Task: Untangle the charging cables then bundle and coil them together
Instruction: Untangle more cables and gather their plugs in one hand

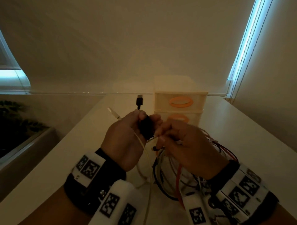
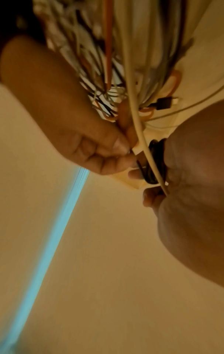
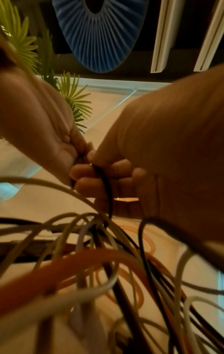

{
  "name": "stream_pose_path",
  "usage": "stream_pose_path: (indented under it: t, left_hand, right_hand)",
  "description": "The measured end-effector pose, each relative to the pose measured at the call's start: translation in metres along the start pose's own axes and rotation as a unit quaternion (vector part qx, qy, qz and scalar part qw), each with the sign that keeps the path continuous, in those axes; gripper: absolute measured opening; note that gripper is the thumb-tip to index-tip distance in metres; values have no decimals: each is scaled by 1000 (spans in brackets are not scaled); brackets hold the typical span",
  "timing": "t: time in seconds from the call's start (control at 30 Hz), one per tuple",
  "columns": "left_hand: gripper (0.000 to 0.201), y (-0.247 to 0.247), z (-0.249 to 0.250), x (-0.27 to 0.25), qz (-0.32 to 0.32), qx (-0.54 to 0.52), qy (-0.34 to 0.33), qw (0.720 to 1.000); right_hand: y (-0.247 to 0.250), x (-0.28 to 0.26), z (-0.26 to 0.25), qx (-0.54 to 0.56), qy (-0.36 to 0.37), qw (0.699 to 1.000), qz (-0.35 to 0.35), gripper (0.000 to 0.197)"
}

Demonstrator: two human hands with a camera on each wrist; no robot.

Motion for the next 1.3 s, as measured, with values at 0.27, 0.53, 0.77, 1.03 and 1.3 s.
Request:
stream_pose_path:
  t: [0.27,0.53,0.77,1.03,1.3]
  left_hand:
    - [17,3,18,3,-32,-152,5,988]
    - [14,7,32,3,-47,-150,-35,987]
    - [17,-5,33,-8,-99,-140,-35,984]
    - [18,8,65,-10,-116,-214,-75,967]
    - [15,-17,29,-18,-221,-122,47,966]
  right_hand:
    - [-6,-2,13,-73,-36,992,-97,15]
    - [-6,-4,16,-39,-30,994,-102,18]
    - [-4,7,32,-22,-70,997,-18,24]
    - [-2,4,12,87,-50,992,-79,18]
    - [4,12,21,-61,-50,997,20,20]
Point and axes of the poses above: each hand's wrist, its own x-axis towards the middle knuckle, its own y-axis out of the back of the hand, z = x × y, the point moved 5 cm from there along x, towards the middle knuckle, and after that the axes turned 5 degrees about x, right-handed, at the moved point
